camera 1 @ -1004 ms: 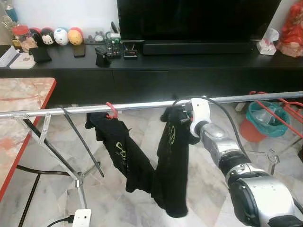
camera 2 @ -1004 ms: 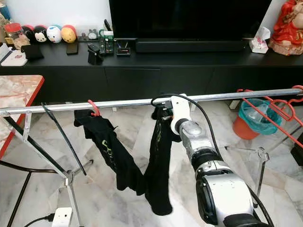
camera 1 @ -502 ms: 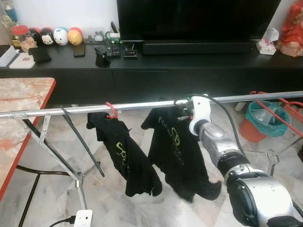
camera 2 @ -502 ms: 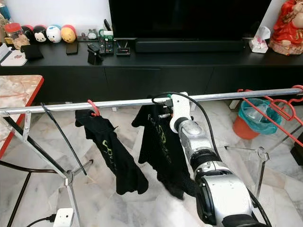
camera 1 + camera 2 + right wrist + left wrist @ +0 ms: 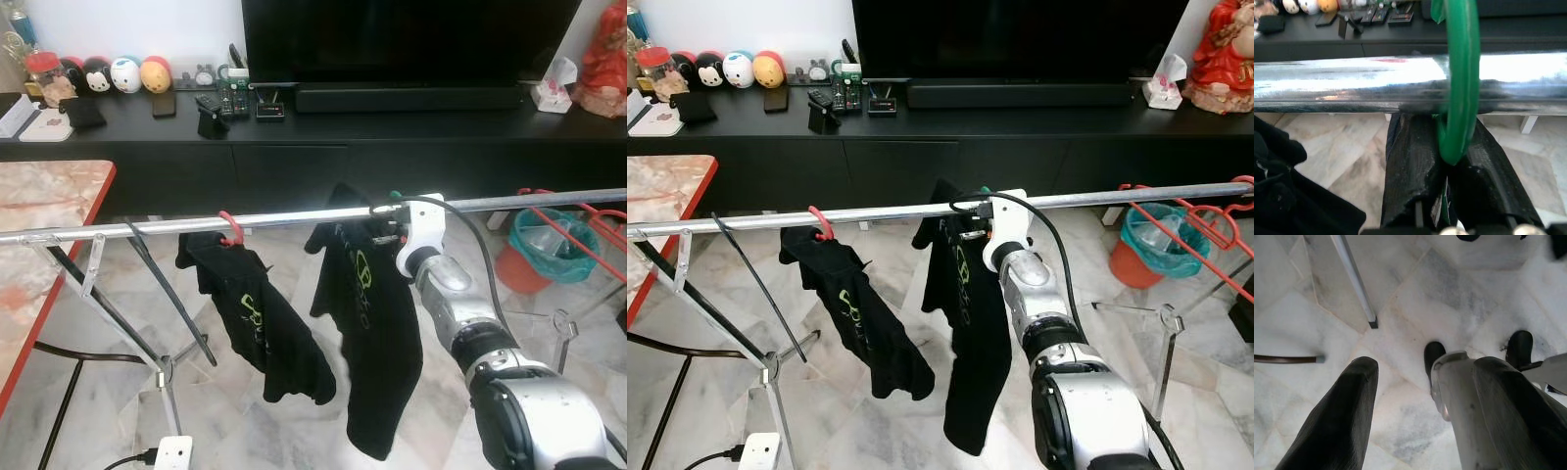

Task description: Hang hanger

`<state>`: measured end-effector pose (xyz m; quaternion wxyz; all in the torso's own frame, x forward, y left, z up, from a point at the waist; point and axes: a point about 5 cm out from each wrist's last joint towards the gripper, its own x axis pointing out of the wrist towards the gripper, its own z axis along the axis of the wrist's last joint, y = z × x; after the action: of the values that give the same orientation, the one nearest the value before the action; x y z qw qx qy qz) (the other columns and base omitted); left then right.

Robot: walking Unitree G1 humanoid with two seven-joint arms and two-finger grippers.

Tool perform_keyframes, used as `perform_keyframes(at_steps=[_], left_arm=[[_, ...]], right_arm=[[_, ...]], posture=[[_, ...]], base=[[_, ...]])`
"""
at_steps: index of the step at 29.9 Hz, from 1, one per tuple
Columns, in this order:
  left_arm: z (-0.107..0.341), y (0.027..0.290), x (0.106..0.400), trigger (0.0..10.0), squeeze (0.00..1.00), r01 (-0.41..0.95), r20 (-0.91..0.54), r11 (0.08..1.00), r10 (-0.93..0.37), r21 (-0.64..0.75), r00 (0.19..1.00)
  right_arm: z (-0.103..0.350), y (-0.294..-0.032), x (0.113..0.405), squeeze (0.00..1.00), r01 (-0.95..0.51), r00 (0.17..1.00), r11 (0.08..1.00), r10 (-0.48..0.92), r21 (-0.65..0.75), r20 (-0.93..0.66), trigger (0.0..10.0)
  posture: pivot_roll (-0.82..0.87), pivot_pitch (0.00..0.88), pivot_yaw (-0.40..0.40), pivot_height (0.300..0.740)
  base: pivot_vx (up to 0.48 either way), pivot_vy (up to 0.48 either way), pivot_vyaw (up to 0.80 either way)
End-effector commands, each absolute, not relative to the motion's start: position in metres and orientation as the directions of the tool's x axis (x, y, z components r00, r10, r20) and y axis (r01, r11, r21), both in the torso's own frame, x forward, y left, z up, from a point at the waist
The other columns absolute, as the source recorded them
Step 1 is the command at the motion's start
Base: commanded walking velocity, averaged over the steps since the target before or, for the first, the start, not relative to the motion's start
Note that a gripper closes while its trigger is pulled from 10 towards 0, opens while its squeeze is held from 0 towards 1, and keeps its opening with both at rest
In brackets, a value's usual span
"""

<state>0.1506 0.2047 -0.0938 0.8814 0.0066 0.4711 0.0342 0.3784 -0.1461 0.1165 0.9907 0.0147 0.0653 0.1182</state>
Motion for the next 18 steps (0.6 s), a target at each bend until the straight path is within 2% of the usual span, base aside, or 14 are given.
perform_keyframes(at_steps=[1,18], left_arm=[[-0.097,0.203,0.143,10.0,0.0,-0.054,-0.847,0.998,0.065,0.043,0.528],[-0.097,0.204,0.145,10.0,0.0,-0.042,-0.848,0.998,0.059,0.043,0.527]], right_arm=[[0.133,-0.148,0.381,0.0,-0.214,0.976,0.976,0.215,0.043,-0.024,0.0],[0.088,-0.164,0.334,0.0,-0.127,0.991,0.991,0.126,0.038,0.034,0.0]], posture=[[-0.01,0.059,-0.007,0.74],[-0.02,0.06,-0.009,0.74]], base=[[0.0,0.0,0.0],[0.0,0.0,0.0]])
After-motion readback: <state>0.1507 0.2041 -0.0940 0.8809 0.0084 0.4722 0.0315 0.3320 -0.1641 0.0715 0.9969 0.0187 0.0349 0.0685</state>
